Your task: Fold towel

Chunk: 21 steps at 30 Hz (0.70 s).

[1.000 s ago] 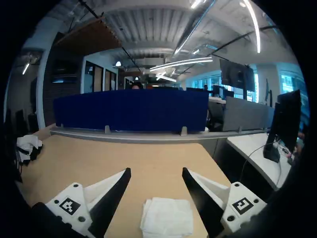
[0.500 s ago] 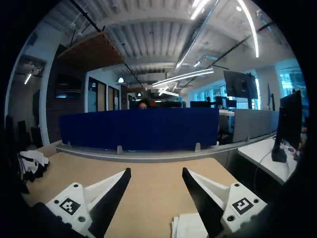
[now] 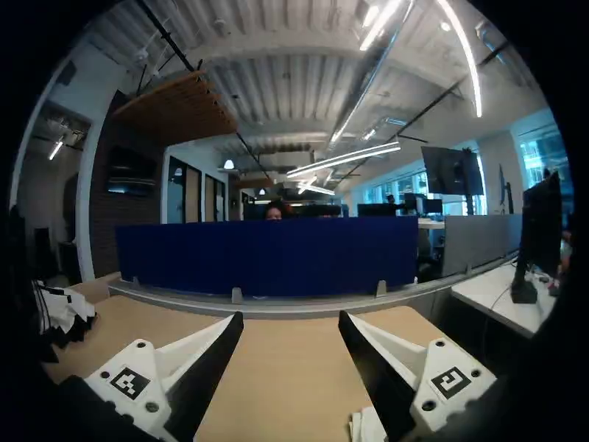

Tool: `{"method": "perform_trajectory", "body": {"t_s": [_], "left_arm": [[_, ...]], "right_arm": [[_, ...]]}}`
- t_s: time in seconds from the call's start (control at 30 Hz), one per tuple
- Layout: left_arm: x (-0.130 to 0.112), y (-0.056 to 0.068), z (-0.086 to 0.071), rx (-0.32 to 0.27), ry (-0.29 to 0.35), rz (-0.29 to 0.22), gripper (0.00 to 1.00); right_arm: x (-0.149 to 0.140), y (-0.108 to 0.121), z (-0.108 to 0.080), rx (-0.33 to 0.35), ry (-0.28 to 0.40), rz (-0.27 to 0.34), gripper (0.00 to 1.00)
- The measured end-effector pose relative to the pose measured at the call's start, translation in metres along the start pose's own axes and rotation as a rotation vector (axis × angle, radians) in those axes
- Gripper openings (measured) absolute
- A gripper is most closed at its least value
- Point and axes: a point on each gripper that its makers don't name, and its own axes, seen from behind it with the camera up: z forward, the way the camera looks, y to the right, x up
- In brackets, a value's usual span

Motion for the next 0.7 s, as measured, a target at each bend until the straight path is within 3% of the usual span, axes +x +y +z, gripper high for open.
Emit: {"method": "perform_trajectory", "body": {"t_s": [0.2, 0.7], "left_arm": [[0.003, -0.009, 0.003, 0.012, 0.024, -0.007, 0.9], [-0.013, -0.013, 0.011, 0.024, 0.073, -0.017, 0.9]], "right_arm": [[-0.004, -0.01, 0.002, 0.001, -0.003, 0.007, 1.0], [-0.018, -0.043, 0.003, 0.042, -0.022, -0.044, 1.0]]}}
